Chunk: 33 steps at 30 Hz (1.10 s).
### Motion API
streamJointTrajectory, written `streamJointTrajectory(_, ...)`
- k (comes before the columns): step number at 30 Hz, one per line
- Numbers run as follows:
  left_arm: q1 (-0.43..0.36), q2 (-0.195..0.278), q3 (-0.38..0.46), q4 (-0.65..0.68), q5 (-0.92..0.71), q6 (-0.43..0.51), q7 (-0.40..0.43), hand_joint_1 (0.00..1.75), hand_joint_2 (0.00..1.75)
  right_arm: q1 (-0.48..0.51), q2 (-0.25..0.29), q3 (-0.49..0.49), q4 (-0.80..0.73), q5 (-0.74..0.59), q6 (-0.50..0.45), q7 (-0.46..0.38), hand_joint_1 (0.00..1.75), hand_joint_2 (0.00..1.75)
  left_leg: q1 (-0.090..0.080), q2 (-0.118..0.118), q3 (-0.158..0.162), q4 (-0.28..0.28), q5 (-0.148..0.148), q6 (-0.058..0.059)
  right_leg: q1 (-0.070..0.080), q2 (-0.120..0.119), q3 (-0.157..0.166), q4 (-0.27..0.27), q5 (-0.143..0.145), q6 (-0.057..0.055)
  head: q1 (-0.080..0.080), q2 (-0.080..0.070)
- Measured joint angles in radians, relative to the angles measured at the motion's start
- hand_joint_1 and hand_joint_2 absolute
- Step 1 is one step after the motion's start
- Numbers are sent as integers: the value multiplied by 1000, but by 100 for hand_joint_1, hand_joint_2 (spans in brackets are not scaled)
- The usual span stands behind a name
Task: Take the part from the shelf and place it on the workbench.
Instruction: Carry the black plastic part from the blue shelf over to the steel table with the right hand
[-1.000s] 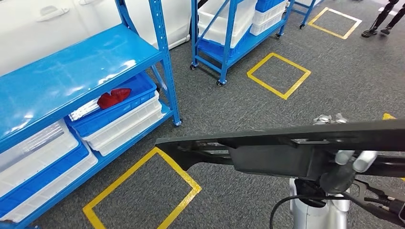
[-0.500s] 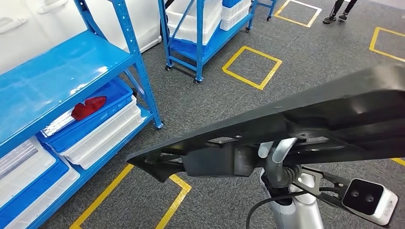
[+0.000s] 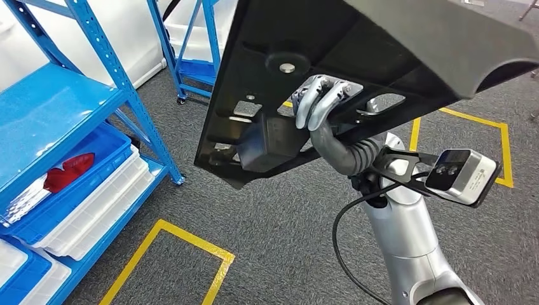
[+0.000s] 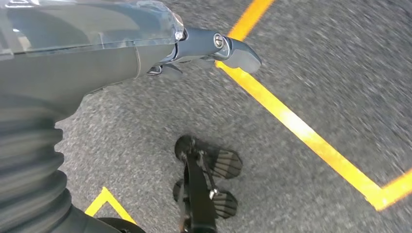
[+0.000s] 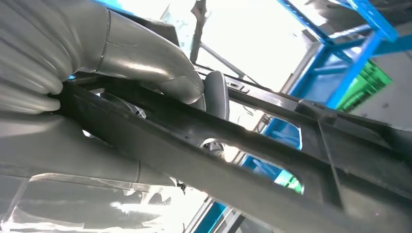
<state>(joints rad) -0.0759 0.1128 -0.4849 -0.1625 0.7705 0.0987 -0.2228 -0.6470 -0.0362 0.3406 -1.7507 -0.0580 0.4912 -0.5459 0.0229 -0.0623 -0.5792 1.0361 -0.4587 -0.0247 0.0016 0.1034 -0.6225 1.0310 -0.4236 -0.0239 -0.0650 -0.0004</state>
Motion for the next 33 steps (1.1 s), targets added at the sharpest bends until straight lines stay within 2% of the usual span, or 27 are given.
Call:
streamJointTrajectory(1,-3,-1,-2,0,-1,-1,0,0,175,-9,-9,2,7,3,1,1,175,175,-2,-4,3,-8,-2,4,-1,8,-4,0,3,7,0,0)
streamJointTrajectory(2,-7,-3,-3,0,-2,-1,0,0,175,-14,-17,4,13,6,1,1,175,175,-2,4,3,-12,0,9,-3,17,-7,-2,6,14,0,0)
streamJointTrajectory(3,-11,-5,-4,0,-3,-1,2,0,175,-18,-25,7,20,9,-1,2,175,175,-2,15,4,-16,4,16,-4,16,-9,-2,6,20,0,0)
streamJointTrajectory(5,-15,-9,-6,0,-4,0,4,0,175,-29,-37,10,35,15,-5,1,175,175,-1,38,10,-27,9,30,-1,-25,-31,40,-20,28,0,0)
streamJointTrajectory(7,-13,-11,-6,0,-4,1,6,0,175,-37,-45,15,51,19,-8,-1,175,175,-4,62,12,-31,9,39,-2,-77,-89,156,-79,33,0,0)
streamJointTrajectory(8,-12,-11,-6,0,-5,1,6,0,175,-39,-48,17,59,20,-9,-2,175,175,-6,74,12,-31,8,41,-5,-87,-123,221,-104,36,0,0)
streamJointTrajectory(9,-11,-12,-6,0,-5,1,7,0,175,-39,-52,20,68,21,-10,-2,175,175,-7,87,12,-31,7,42,-8,-91,-146,264,-114,38,0,0)
streamJointTrajectory(10,-11,-12,-6,0,-5,1,8,0,175,-39,-57,22,74,22,-11,-3,175,175,-7,99,13,-31,5,42,-10,-95,-150,272,-106,39,0,0)
streamJointTrajectory(11,-11,-12,-7,0,-5,1,9,0,175,-39,-62,24,80,24,-14,-4,175,175,-8,110,15,-31,3,41,-11,-100,-134,240,-81,39,0,0)
streamJointTrajectory(12,-11,-14,-8,0,-6,1,11,0,175,-37,-70,25,85,27,-18,-7,175,175,-8,119,19,-31,0,38,-11,-111,-100,174,-46,36,0,0)
streamJointTrajectory(14,-10,-17,-10,0,-7,2,18,0,175,-33,-87,24,91,33,-27,-17,175,175,-12,136,26,-30,-7,31,-2,-155,-30,41,-2,26,0,0)
streamJointTrajectory(15,-8,-18,-12,0,-7,2,22,0,175,-31,-95,23,94,36,-29,-23,175,175,-14,144,28,-30,-10,26,4,-169,-12,3,5,20,0,0)
streamJointTrajectory(16,-6,-20,-13,0,-6,3,25,0,175,-28,-101,23,97,36,-29,-27,175,175,-16,152,29,-30,-13,21,9,-173,-7,-10,3,16,0,0)
streamJointTrajectory(18,-3,-23,-14,0,-5,3,27,0,175,-22,-112,22,102,36,-28,-33,175,175,-15,169,32,-30,-19,10,10,-148,-8,-14,6,7,0,0)
streamJointTrajectory(19,-3,-25,-15,0,-6,4,26,0,175,-20,-117,21,103,35,-27,-33,175,175,-14,163,33,-24,-27,6,7,-137,-6,-18,7,2,0,0)
streamJointTrajectory(20,-2,-27,-16,0,-7,3,24,0,175,-18,-120,19,103,34,-28,-32,175,175,-12,145,25,-2,-43,3,4,-127,-3,-23,9,-4,0,0)
streamJointTrajectory(22,0,-30,-21,0,-13,2,20,0,175,-11,-124,14,99,30,-30,-25,175,175,-9,95,-22,104,-98,0,1,-106,2,-26,9,-11,0,0)
streamJointTrajectory(23,1,-32,-25,0,-15,1,19,0,175,-2,-127,12,96,27,-29,-21,175,175,-9,81,-59,176,-127,-1,1,-95,3,-26,9,-13,0,0)
streamJointTrajectory(24,3,-34,-27,0,-16,1,19,0,175,8,-130,9,91,23,-29,-17,175,175,-9,75,-92,236,-145,-2,2,-82,4,-26,9,-14,0,0)
streamJointTrajectory(25,5,-36,-29,0,-16,0,19,0,175,18,-133,6,87,19,-27,-13,175,175,-9,73,-112,266,-144,-2,3,-69,4,-25,8,-14,0,0)
streamJointTrajectory(26,6,-37,-30,0,-16,0,20,0,175,27,-137,3,83,15,-26,-10,175,175,-9,72,-113,255,-122,-1,3,-54,5,-23,8,-13,0,0)
streamJointTrajectory(27,7,-39,-31,0,-16,-1,20,0,175,34,-140,0,78,13,-25,-7,175,175,-9,66,-95,204,-84,1,2,-40,6,-21,7,-12,0,0)
streamJointTrajectory(29,8,-40,-32,0,-16,-1,21,0,175,42,-146,-6,68,6,-23,-1,175,175,-5,24,-38,61,-13,5,1,-13,5,-14,3,-5,0,0)
streamJointTrajectory(30,8,-41,-32,0,-16,-1,22,0,175,45,-148,-8,63,2,-22,1,175,175,-4,3,-18,13,4,7,-1,-2,2,-10,2,0,0,0)
streamJointTrajectory(31,7,-42,-32,0,-16,-2,23,0,175,48,-149,-9,60,-1,-20,4,175,175,-4,-12,-8,-10,7,10,-3,8,-2,-9,2,6,0,0)
streamJointTrajectory(32,6,-44,-32,0,-16,-2,23,0,175,51,-152,-10,57,-4,-19,8,175,175,-6,-13,-5,-14,5,14,-5,19,-5,-10,5,13,0,0)
streamJointTrajectory(33,4,-46,-32,0,-16,-3,24,0,175,55,-156,-12,54,-8,-16,12,175,175,-6,-3,-3,-17,7,20,-7,29,-7,-12,7,21,0,0)
